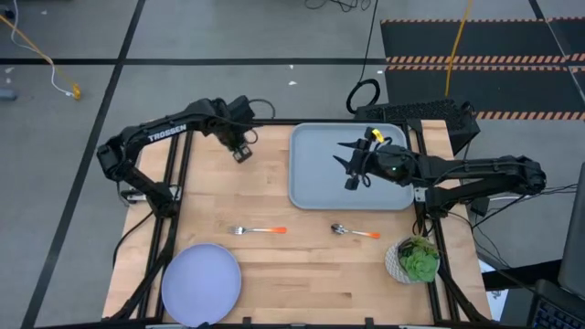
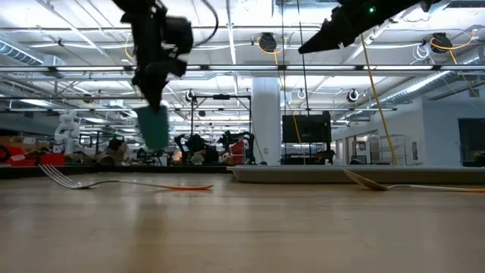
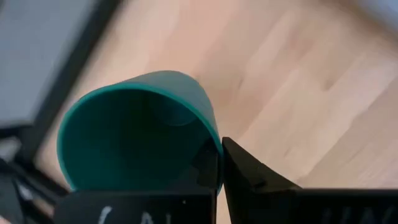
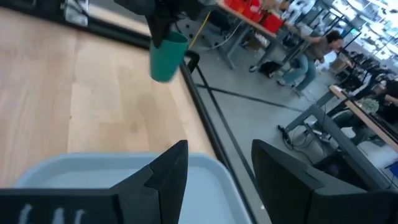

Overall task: Pick and place plate/cup/fork/spoon on tray
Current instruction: Put the green cup on the gray serving tray

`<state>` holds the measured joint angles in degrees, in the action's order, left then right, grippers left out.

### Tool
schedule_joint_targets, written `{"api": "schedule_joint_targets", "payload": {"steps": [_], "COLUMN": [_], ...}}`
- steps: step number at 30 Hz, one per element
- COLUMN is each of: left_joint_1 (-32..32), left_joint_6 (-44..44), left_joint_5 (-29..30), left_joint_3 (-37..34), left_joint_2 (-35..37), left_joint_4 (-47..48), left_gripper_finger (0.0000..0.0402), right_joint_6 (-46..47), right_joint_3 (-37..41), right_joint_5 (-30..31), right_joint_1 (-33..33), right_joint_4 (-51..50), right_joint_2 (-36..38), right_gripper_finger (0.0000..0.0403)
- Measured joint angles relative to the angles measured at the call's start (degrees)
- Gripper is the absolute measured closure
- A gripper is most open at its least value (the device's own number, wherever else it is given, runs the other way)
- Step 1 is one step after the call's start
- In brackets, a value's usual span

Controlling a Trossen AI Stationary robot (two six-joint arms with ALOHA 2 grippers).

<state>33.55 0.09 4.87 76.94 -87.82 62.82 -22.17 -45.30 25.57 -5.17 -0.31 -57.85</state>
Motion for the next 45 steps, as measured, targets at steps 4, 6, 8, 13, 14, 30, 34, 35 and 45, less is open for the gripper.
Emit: {"api": "schedule_joint_targets", "payload": {"steps": [4,6,8,13,14,30,34,35,45], "left_joint_1": [-2.7,-4.23,-5.55,-8.21,-8.51,-9.96,-10.53,-10.63,-10.66], "left_joint_6": [-0.14,-0.14,0.27,1.52,1.85,6.52,8.81,9.14,12.78], "left_joint_5": [0.32,1.18,2.01,2.97,3.09,3.8,4.23,4.21,4.11], "left_joint_3": [9.19,14.08,19.33,34.18,36.98,51.19,51.18,51.18,51.2], "left_joint_2": [-1.87,-3.92,-6.88,-16.6,-18.46,-34.98,-36.29,-36.53,-38.6], "left_joint_4": [0.51,2.31,5.99,15.41,16.44,16.77,13.35,12.65,9.87], "left_gripper_finger": [0.0396,0.0396,0.0396,0.0396,0.0396,0.0396,0.0396,0.0396,0.0396], "right_joint_6": [0.29,0.47,0.82,0.81,0.59,-0.43,-0.88,-0.86,-0.71], "right_joint_3": [0.0,0.0,0.0,-0.02,-0.02,-0.02,-0.02,-0.02,-0.07], "right_joint_5": [-0.03,-0.03,-0.05,-0.05,-0.05,-0.05,-0.05,-0.05,-0.01], "right_joint_1": [0.0,0.0,0.0,0.0,0.0,0.0,0.0,0.0,0.02], "right_joint_4": [-0.06,-0.84,-1.98,-2.9,-3.18,-7.43,-7.52,-7.62,-7.79], "right_joint_2": [3.08,4.43,5.39,6.99,7.14,9.06,9.06,9.06,9.06], "right_gripper_finger": [0.0232,0.0232,0.0232,0.0232,0.0232,0.0232,0.0232,0.0232,0.0232]}}
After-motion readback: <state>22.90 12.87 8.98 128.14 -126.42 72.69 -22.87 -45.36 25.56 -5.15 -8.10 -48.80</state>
